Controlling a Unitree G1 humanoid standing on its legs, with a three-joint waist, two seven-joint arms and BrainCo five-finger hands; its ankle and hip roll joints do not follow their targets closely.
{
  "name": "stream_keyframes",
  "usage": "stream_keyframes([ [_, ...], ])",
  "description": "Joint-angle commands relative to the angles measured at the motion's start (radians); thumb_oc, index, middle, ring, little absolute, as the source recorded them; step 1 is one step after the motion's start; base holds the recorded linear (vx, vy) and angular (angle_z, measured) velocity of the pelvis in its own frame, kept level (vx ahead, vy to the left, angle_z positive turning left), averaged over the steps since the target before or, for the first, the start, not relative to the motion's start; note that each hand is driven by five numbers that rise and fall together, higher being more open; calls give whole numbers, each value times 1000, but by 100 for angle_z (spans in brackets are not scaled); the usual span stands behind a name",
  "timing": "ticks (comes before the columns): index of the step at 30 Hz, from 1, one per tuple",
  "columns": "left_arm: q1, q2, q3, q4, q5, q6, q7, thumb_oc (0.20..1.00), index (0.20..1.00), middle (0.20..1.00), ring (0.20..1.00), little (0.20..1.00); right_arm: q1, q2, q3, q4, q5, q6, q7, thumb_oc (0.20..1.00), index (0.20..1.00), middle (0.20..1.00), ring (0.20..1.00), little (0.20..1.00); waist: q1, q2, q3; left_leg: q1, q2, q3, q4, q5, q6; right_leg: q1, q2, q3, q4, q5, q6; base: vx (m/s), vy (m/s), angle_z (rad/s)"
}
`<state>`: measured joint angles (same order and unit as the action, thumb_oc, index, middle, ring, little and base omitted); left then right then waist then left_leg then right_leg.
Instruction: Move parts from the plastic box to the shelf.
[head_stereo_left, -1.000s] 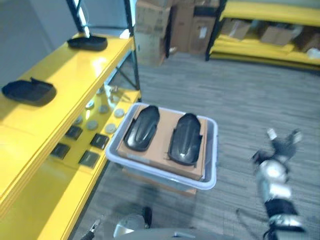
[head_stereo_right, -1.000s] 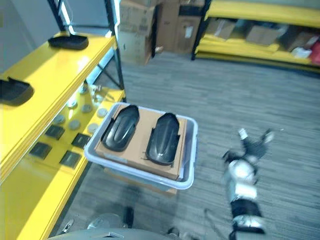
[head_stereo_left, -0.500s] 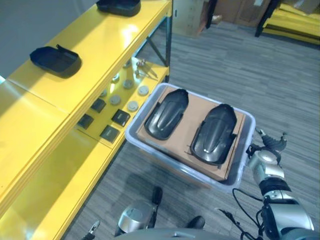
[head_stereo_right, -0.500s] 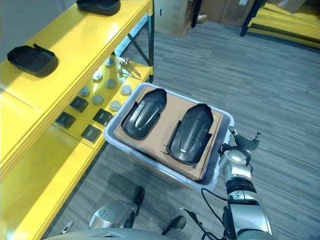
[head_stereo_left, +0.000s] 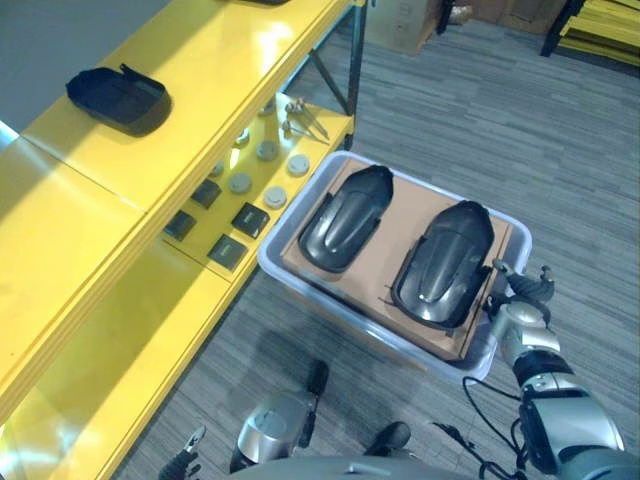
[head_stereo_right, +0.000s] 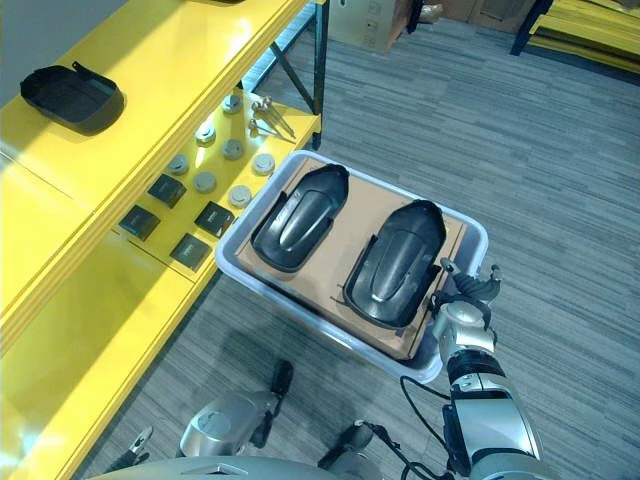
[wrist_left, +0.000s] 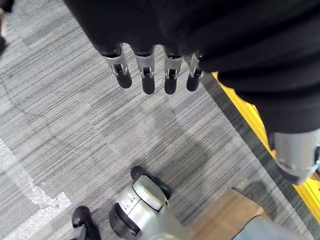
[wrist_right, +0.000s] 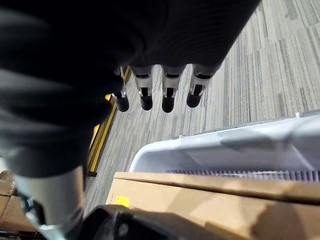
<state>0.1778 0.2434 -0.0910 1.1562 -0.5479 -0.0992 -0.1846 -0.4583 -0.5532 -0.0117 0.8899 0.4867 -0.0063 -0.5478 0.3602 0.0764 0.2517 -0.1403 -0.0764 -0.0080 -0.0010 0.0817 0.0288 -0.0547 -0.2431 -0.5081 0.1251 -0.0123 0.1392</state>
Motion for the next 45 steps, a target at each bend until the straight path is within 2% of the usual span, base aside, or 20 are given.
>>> stream_keyframes([
  [1, -5, 19, -47, 11, -23, -25, -3, 1000, 1000, 1000, 1000, 1000, -18, -70, 52, -70, -47, -14, 17, 1000, 1000, 1000, 1000, 1000, 29, -20, -7, -67, 55, -52, 44, -29, -48, -21, -73, 71, 7, 31, 55, 0, 0, 0],
  [9, 8, 12, -41, 6, -9, -12, -8, 1000, 1000, 1000, 1000, 1000, 0, -37, 88, -91, -79, 89, 76, 1000, 1000, 1000, 1000, 1000, 29, -20, -10, -55, 52, -53, 35, -30, -51, -16, -76, 77, 10, 26, 58, 0, 0, 0],
  [19, -9, 7, -63, 9, -19, -7, -16, 1000, 1000, 1000, 1000, 1000, -18, 22, 168, -12, -80, 128, 125, 1000, 1000, 1000, 1000, 1000, 36, -10, 13, -78, 45, -58, 54, -32, -54, -41, -86, 83, 22, 29, 55, -8, 14, 2],
  [26, -30, 0, -85, -2, -60, -5, -21, 1000, 1000, 1000, 1000, 1000, -29, 44, 210, 23, -126, 145, 98, 1000, 1000, 1000, 1000, 1000, 36, -10, 41, -119, 42, -58, 84, -34, -52, -87, -89, 98, 52, 27, 54, -29, 6, 2],
  [30, -37, 1, -90, -8, -75, -11, -24, 1000, 1000, 1000, 1000, 1000, -25, 42, 218, 45, -123, 182, 34, 1000, 1000, 1000, 1000, 1000, 32, -14, 52, -128, 45, -56, 91, -35, -50, -100, -86, 105, 62, 26, 53, -22, -16, 2],
  [36, -57, 2, -110, -19, -95, -14, -21, 1000, 1000, 1000, 1000, 1000, -4, 49, 202, 116, -113, 159, 16, 1000, 1000, 1000, 1000, 1000, 25, -16, 67, -140, 47, -54, 95, -36, -48, -117, -81, 113, 67, 30, 55, -30, -23, -1],
  [37, -59, 3, -110, -20, -96, -12, -22, 1000, 1000, 1000, 1000, 1000, -4, 51, 202, 119, -116, 158, 14, 878, 878, 878, 878, 878, 25, -16, 67, -141, 47, -54, 95, -36, -48, -119, -81, 114, 67, 30, 55, -34, -25, 0],
  [38, -65, 4, -114, -21, -99, -11, -21, 1000, 1000, 1000, 1000, 1000, -4, 52, 204, 125, -110, 153, 13, 470, 470, 470, 470, 470, 24, -16, 71, -143, 47, -54, 97, -36, -47, -121, -81, 114, 68, 31, 56, -31, -20, 0],
  [39, -69, 5, -118, -22, -102, -11, -20, 1000, 1000, 1000, 1000, 1000, -6, 52, 206, 128, -112, 154, 12, 200, 200, 200, 200, 200, 23, -16, 73, -145, 48, -53, 97, -36, -47, -124, -81, 116, 68, 32, 56, -36, -20, 0],
  [45, -80, 11, -127, -29, -116, -9, -16, 1000, 1000, 1000, 1000, 1000, -11, 39, 211, 118, -103, 150, 26, 200, 200, 200, 200, 200, 15, -20, 79, -151, 50, -48, 100, -36, -46, -135, -80, 121, 71, 35, 57, -13, -4, 0],
])
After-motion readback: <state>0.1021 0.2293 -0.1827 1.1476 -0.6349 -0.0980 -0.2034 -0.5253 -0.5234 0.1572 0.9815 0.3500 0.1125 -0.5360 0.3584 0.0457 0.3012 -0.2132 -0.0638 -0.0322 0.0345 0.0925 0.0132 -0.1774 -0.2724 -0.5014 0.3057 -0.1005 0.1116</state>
